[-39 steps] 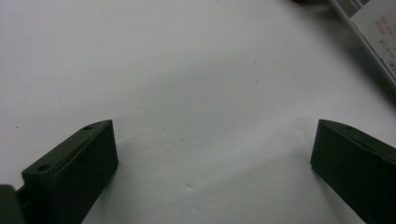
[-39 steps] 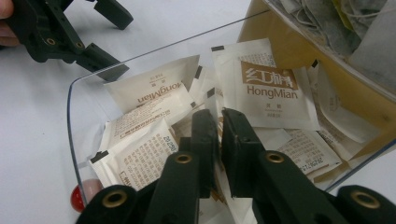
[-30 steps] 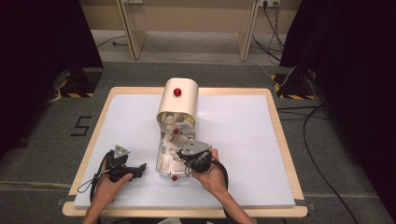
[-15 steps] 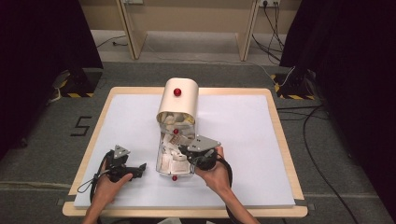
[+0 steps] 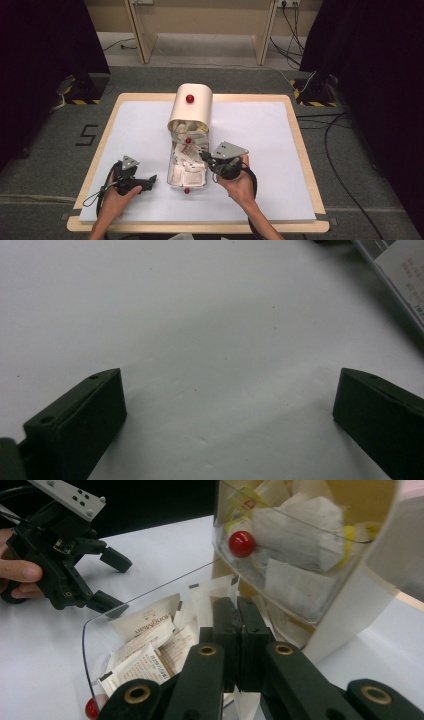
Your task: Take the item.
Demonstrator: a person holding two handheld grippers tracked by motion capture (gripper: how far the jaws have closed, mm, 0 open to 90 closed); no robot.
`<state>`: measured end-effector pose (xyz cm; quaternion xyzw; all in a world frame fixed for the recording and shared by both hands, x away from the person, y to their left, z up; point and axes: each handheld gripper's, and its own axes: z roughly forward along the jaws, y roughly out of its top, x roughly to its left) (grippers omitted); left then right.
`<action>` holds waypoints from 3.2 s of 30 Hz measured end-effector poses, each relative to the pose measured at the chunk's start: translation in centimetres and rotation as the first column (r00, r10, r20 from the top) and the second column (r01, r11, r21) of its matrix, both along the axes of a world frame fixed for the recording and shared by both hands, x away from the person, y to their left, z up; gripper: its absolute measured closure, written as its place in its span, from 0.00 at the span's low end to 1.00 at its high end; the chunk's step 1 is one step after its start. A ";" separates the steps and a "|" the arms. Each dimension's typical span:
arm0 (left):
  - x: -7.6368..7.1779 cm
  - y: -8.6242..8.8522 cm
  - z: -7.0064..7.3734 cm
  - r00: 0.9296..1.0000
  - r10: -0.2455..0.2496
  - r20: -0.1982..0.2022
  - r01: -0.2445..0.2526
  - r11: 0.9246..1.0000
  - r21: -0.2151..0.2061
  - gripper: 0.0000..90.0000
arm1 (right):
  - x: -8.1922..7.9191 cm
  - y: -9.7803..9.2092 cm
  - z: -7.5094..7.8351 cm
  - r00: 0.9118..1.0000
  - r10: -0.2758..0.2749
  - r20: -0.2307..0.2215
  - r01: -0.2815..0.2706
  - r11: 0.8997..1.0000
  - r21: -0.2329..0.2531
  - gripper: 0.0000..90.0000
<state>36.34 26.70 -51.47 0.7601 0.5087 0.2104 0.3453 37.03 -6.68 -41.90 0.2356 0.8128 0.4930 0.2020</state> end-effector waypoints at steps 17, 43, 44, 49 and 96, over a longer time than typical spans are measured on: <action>0.0 0.0 0.0 1.000 0.000 0.000 0.000 1.000 0.000 0.00 | -0.1 -2.5 1.1 0.999 -0.047 0.014 0.046 0.998 0.037 0.99; 0.0 0.0 0.0 1.000 -0.001 -0.001 0.001 1.000 0.002 0.00 | 1.1 -10.3 -0.5 0.968 -0.249 -0.019 0.250 0.968 0.025 0.99; 0.0 0.0 0.0 1.000 -0.001 -0.001 0.001 1.000 0.002 0.00 | 1.2 -10.6 -0.5 0.966 -0.258 -0.022 0.258 0.966 0.025 0.99; 0.0 0.0 0.0 1.000 0.000 0.000 0.000 1.000 0.002 0.00 | 1.4 -11.5 -0.7 0.960 -0.280 -0.026 0.281 0.959 0.028 0.99; 0.0 0.0 0.0 1.000 0.000 0.001 0.000 1.000 0.002 0.00 | 3.0 -14.2 -3.7 0.927 -0.365 -0.091 0.364 0.931 -0.022 0.99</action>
